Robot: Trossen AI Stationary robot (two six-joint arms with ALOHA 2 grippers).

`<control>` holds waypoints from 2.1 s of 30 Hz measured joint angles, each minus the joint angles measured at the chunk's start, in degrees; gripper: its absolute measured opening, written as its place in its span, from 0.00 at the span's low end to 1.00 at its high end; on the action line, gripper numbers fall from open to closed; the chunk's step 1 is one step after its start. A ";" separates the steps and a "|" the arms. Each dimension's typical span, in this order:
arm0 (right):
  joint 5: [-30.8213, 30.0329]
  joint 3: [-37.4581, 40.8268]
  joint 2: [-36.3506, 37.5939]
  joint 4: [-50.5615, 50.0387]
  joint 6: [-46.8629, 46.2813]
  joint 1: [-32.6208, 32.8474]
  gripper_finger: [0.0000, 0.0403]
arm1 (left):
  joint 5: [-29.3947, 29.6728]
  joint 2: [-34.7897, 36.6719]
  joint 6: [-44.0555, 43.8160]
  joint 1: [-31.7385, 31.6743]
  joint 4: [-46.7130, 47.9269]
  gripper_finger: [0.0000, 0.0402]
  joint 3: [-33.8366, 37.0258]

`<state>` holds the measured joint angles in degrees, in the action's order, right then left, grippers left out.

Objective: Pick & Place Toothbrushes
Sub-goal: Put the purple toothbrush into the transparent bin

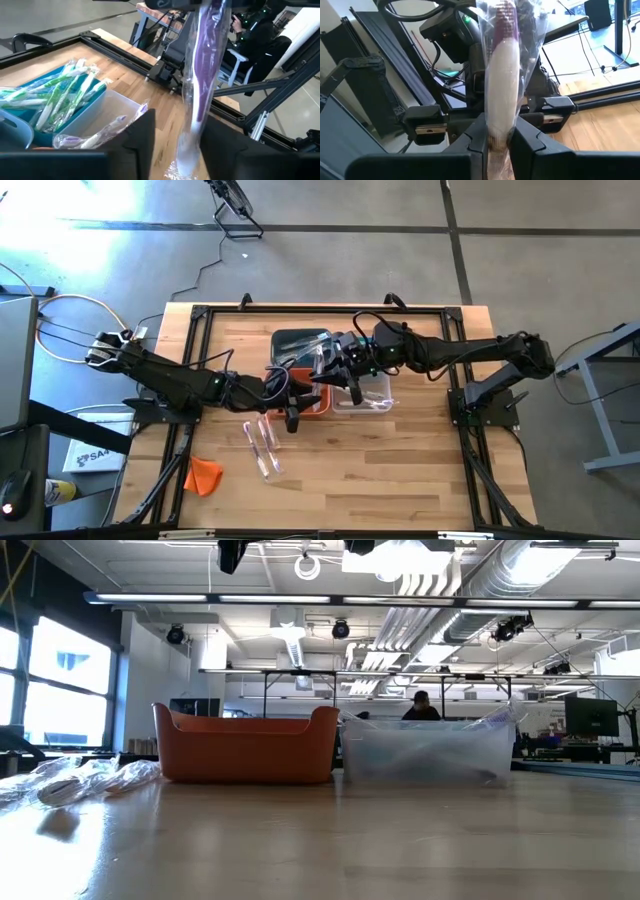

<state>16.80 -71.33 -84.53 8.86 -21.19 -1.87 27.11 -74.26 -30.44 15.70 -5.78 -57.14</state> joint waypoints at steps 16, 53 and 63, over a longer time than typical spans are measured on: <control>-0.29 0.00 0.00 -0.16 0.41 0.00 0.10 | -0.23 0.00 0.19 0.02 -0.30 0.47 0.00; -21.07 6.75 7.65 -42.03 9.48 -3.28 0.10 | 12.46 6.82 -1.38 6.84 20.61 0.47 0.04; -21.16 19.81 7.17 -27.73 7.62 -3.39 0.10 | 12.46 6.82 -1.42 6.84 20.87 0.47 0.04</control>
<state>-4.36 -51.52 -77.36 -18.87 -13.56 -5.26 39.57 -67.44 -31.86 22.55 15.09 -57.10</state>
